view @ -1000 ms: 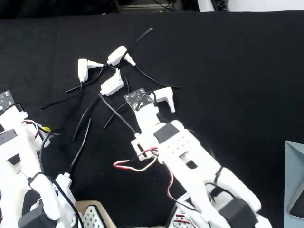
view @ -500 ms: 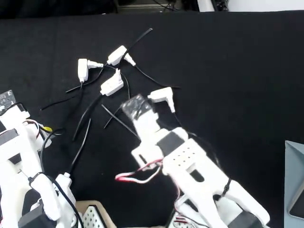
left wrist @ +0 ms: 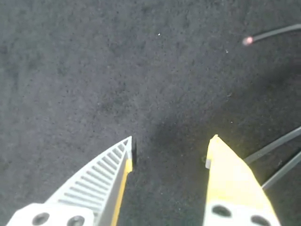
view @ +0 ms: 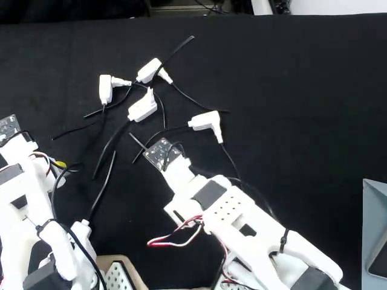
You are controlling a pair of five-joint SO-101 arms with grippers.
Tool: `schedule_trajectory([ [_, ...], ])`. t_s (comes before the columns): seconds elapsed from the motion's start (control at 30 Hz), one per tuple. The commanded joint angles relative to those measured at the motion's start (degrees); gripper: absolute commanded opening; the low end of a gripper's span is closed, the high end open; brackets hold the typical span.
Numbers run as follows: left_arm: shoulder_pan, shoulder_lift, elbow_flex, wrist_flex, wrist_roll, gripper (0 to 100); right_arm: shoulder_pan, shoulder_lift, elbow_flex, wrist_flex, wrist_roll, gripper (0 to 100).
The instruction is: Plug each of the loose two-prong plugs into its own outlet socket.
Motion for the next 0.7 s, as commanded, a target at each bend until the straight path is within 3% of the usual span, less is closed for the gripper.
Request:
schedule_trajectory([
  [0.0, 0.7, -1.5, -0.7, 0.1, 0.1, 26, -0.5, -1.3, 0.2, -0.7, 0.2, 14.9],
  [0.3, 0.7, -1.5, -0.6, 0.1, 0.1, 26, 5.6, 0.8, -1.4, -0.8, 3.7, 14.9],
  [0.67, 0.7, -1.5, -0.5, 0.1, 0.0, 26, 5.6, 14.0, -7.0, -4.4, 3.7, 14.6],
])
